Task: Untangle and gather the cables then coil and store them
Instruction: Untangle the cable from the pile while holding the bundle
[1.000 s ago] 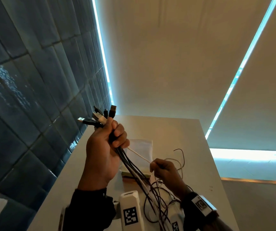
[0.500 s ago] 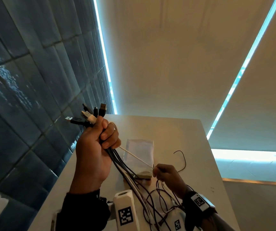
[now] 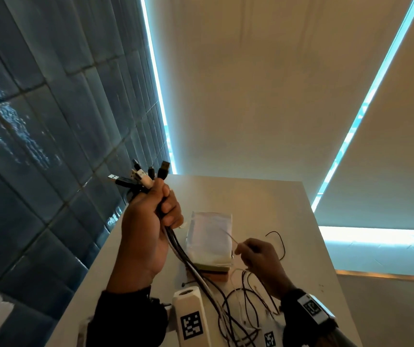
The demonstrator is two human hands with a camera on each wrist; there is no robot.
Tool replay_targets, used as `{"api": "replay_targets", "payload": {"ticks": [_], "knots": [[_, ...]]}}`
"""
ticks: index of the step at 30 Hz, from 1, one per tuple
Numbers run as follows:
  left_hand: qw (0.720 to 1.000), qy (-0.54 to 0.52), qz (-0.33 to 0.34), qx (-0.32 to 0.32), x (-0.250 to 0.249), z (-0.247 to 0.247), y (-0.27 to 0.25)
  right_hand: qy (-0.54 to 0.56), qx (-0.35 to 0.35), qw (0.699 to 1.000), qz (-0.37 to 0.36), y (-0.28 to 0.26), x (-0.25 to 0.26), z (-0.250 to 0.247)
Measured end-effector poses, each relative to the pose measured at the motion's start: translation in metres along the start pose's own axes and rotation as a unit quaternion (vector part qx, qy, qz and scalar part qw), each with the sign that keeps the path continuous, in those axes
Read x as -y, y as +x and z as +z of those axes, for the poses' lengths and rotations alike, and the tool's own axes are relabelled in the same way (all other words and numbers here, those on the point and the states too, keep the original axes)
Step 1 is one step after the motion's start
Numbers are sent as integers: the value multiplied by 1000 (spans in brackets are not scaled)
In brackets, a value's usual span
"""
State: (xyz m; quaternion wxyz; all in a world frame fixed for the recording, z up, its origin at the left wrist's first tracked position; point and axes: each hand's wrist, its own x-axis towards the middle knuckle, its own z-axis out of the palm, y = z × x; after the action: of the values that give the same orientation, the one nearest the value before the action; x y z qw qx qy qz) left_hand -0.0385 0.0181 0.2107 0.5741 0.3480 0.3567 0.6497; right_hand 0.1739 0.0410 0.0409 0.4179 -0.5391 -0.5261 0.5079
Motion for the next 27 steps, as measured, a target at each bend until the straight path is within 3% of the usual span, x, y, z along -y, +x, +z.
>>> {"api": "replay_targets", "payload": {"ticks": [6, 10, 13, 19, 27], "knots": [[992, 89, -53, -71, 15, 5, 0, 131, 29, 984, -116, -12, 72, 12], [984, 140, -87, -71, 22, 9, -4, 151, 87, 965, -198, -25, 99, 23], [987, 109, -108, -54, 21, 10, -5, 131, 143, 954, -229, -33, 107, 28], [993, -72, -91, -7, 11, 10, -6, 96, 168, 970, -150, -25, 77, 31], [997, -59, -32, 29, 8, 4, -4, 25, 108, 993, -43, -10, 9, 17]]}}
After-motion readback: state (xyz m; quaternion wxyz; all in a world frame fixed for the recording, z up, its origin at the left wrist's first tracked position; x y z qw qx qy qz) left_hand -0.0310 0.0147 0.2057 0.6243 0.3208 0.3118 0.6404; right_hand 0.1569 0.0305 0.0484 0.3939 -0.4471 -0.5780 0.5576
